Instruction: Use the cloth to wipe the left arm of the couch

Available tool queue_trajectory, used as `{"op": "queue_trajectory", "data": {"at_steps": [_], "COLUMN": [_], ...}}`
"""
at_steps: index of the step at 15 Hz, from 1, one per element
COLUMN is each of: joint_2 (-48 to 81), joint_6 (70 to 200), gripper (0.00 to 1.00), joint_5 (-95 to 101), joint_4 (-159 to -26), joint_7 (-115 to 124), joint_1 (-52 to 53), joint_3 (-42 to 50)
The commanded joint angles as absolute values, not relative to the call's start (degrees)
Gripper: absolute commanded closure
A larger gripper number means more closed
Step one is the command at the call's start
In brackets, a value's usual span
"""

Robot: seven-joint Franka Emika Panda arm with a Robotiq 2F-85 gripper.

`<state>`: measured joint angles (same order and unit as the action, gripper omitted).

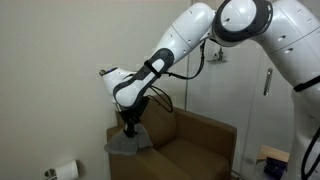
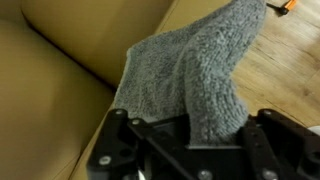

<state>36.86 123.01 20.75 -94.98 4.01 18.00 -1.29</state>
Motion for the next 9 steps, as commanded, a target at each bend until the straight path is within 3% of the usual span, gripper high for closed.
{"op": "queue_trajectory", "data": {"at_steps": [1,8,9], "joint_2": [41.68,46.94,47.22], "joint_6": [121.52,120.78,119.84], "gripper": [0.97,0.97,0.9], "joint_5": [21.54,19.87,19.85], "joint_4": [-90.74,-88.29,-87.95], "joint_7": [5.5,3.15,2.94], "joint_1": [17.17,15.02,15.1], "joint_3": [0.08,0.33,0.33]}}
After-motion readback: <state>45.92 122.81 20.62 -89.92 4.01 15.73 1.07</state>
